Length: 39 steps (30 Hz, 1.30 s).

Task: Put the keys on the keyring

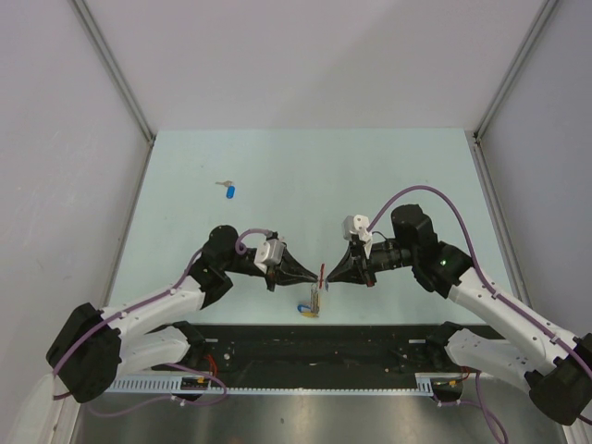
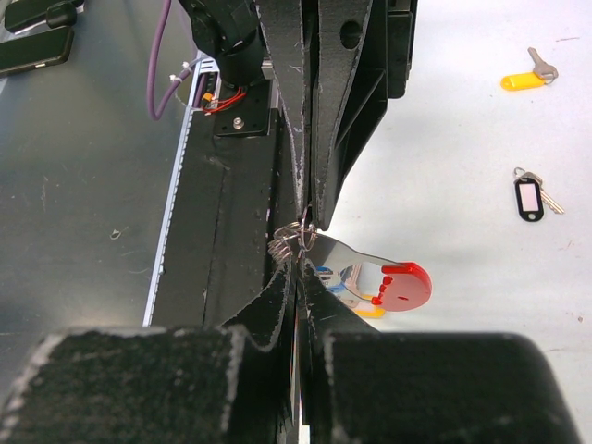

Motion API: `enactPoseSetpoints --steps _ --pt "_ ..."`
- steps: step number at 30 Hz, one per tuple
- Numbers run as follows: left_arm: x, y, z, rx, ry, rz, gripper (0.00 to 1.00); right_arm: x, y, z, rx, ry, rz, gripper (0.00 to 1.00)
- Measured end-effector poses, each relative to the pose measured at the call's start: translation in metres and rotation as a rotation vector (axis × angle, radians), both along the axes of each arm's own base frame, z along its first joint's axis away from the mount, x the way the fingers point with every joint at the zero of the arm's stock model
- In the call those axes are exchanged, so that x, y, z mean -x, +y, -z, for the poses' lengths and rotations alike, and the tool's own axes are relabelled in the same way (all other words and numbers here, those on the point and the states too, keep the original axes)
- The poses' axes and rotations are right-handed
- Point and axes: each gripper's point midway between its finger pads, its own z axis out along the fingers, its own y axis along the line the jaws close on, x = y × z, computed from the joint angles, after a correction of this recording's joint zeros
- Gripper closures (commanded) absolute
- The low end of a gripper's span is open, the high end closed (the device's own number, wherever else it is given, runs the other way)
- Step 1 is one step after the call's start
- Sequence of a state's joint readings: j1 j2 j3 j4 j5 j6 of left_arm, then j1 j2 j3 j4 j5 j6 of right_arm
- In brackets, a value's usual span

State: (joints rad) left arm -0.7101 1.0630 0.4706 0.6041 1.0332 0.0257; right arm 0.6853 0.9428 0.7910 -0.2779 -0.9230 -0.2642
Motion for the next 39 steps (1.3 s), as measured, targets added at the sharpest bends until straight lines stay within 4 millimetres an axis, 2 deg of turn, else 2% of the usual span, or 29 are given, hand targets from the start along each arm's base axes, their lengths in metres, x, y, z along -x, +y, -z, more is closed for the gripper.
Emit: enactPoseSetpoints --steps 39 --pt "0.0008 -0.0031 -0.0017 0.006 0.016 0.008 1.0 0.0016 0.0019 0.0001 0.011 -0.022 0.018 1.0"
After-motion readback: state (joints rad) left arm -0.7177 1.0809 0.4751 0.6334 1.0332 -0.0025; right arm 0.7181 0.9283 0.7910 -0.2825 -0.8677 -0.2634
